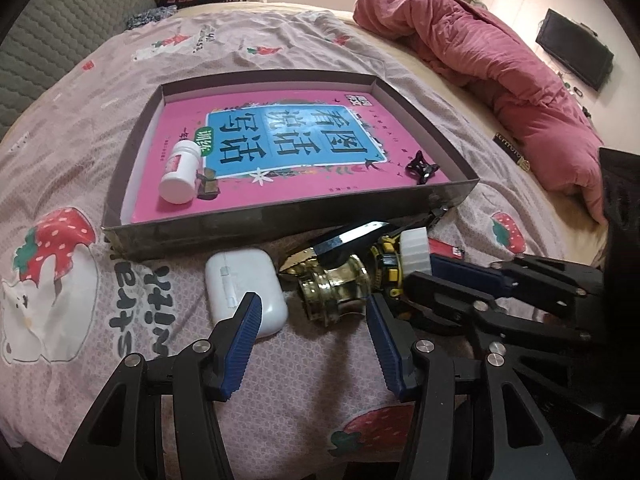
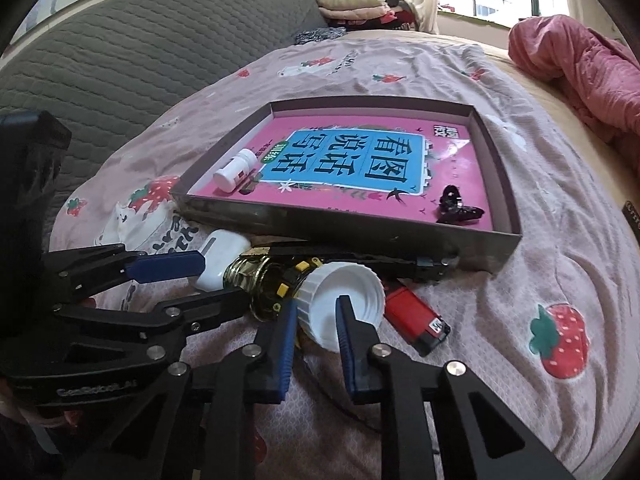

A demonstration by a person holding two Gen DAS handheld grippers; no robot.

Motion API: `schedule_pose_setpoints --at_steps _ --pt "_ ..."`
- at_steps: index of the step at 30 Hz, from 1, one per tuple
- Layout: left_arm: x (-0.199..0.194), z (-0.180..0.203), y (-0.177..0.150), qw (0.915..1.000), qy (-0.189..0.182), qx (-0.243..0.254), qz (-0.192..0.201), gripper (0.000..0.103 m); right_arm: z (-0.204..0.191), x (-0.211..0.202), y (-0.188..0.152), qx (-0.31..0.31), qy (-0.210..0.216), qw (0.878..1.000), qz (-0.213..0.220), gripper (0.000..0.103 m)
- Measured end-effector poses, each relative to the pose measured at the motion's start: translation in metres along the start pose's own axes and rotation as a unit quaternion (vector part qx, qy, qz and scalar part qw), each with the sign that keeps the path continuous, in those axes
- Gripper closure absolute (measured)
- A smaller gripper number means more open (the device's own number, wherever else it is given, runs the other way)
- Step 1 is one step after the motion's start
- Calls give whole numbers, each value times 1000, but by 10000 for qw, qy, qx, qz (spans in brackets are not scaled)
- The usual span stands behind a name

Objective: Organize rigid objects
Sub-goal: 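Grasp the brass door knob with the left gripper while the right gripper grasps the white bottle cap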

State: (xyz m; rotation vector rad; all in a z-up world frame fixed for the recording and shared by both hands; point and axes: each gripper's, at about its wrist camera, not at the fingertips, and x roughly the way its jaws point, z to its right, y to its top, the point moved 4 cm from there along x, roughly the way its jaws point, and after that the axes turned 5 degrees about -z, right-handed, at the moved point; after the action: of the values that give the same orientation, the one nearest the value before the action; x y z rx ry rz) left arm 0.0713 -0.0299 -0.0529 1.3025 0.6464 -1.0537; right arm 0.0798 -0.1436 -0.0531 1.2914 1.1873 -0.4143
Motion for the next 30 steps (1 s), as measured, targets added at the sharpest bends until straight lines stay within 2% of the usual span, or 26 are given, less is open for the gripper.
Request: schedule_pose_setpoints --at_steps 2,5,11,21,30 --pt "1 2 0 10000 -15 -2 -22 47 0 -1 0 -12 130 9999 39 96" --pt "3 7 1 10000 -53 -6 -66 47 0 -3 0 -145 36 9998 114 98" --pt "8 14 4 10000 2 -7 -74 47 13 -10 3 78 67 9996 260 99" --pt "10 8 3 9995 -259 -184 -59 49 32 -18 4 457 50 9982 396 98" --pt "10 4 3 9993 -240 -295 -72 59 34 -20 5 510 76 9977 443 98"
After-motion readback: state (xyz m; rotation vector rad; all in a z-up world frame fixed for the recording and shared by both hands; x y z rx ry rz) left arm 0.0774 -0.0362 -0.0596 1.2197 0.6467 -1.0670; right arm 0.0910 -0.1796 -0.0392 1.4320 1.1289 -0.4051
